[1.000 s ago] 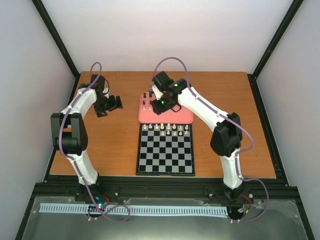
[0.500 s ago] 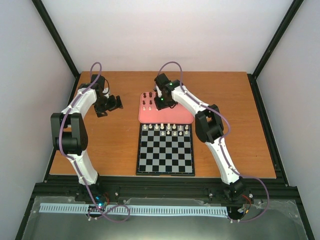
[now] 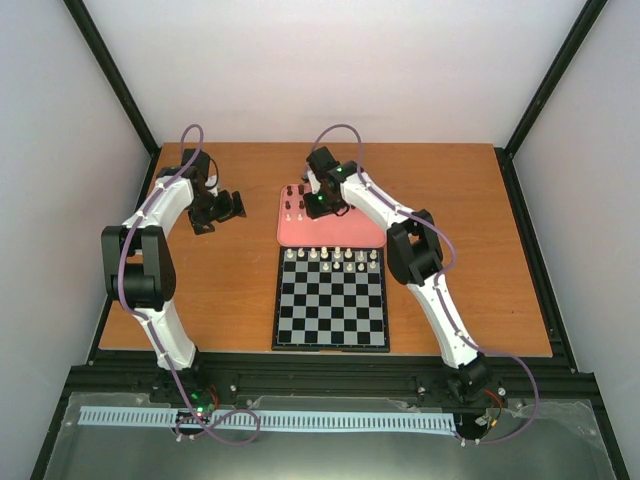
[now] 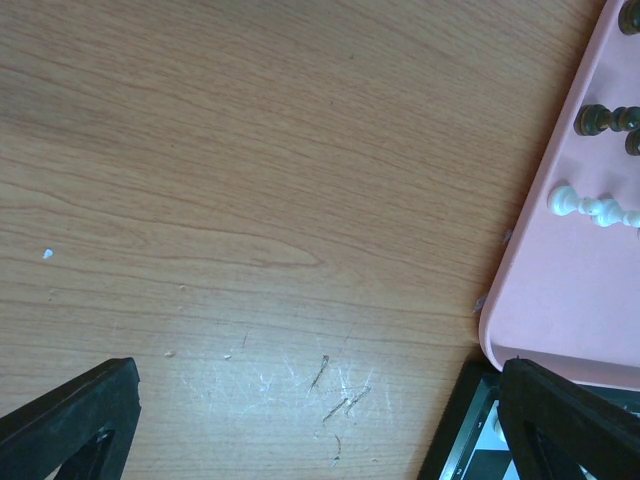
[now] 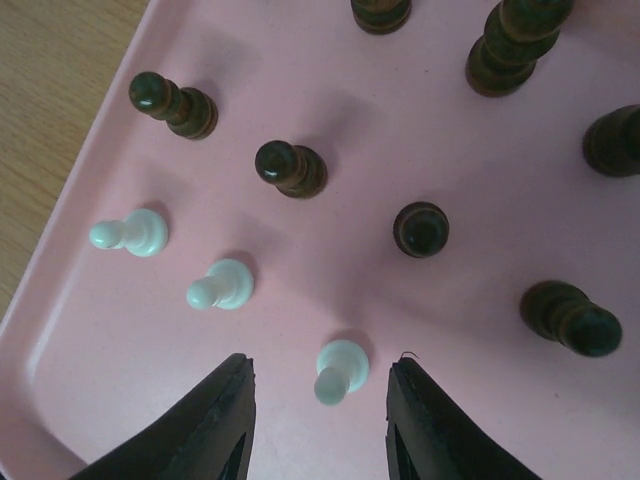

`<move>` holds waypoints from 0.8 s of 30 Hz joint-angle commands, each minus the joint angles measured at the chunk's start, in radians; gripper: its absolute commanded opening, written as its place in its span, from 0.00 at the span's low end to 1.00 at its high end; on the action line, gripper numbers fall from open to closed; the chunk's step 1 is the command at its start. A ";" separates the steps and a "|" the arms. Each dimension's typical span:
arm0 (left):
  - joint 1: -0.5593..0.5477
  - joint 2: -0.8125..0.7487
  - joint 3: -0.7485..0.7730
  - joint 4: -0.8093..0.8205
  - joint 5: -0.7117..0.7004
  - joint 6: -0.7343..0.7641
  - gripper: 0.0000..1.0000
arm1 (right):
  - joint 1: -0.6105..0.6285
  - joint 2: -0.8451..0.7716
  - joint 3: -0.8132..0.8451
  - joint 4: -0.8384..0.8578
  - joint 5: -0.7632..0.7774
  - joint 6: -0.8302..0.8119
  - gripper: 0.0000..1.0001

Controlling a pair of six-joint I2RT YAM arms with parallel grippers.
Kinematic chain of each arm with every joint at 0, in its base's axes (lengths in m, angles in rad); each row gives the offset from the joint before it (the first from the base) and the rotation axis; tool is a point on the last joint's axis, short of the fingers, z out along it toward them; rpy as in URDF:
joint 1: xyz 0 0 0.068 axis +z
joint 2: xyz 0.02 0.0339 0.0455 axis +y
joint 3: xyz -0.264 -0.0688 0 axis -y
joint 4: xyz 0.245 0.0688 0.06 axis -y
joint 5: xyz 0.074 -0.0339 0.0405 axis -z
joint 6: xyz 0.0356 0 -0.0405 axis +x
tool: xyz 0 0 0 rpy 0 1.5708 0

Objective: Set up the chess pieces on the board
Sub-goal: Pick up the chess piece from the storage box.

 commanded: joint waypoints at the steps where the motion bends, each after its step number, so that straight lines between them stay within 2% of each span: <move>1: -0.002 0.004 0.013 0.007 0.000 0.000 1.00 | 0.003 0.043 0.041 0.002 -0.016 0.006 0.36; 11: -0.001 0.006 0.016 0.005 0.003 0.000 1.00 | 0.003 0.058 0.052 -0.002 -0.003 0.010 0.25; 17: -0.001 0.005 0.015 0.005 0.003 0.001 1.00 | 0.003 0.059 0.058 -0.013 0.006 0.008 0.10; 24: -0.002 0.005 0.018 0.005 0.004 0.001 1.00 | 0.005 -0.009 0.043 -0.049 0.002 -0.006 0.05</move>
